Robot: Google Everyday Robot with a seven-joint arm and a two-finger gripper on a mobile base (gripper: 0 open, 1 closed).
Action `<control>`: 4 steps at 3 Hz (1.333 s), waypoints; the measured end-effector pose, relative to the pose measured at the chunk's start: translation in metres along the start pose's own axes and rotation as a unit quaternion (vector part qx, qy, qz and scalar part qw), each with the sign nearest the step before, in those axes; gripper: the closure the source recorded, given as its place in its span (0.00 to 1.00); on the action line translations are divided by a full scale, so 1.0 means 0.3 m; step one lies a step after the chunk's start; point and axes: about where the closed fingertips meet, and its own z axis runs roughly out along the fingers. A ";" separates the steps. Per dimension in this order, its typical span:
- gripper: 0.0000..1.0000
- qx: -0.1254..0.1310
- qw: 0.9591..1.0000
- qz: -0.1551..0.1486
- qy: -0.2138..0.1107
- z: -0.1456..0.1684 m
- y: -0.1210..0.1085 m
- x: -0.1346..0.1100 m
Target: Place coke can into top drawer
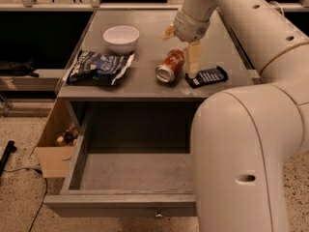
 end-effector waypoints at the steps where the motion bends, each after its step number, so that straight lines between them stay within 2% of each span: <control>1: 0.00 0.014 1.000 0.001 0.009 -0.007 -0.025 -0.009; 2: 0.00 0.017 0.999 -0.004 0.027 -0.020 -0.038 -0.028; 4: 0.00 -0.005 0.999 -0.024 0.046 0.042 -0.042 -0.044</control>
Offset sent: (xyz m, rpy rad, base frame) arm -0.0075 0.0124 0.0213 -0.0734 -0.0702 -0.0078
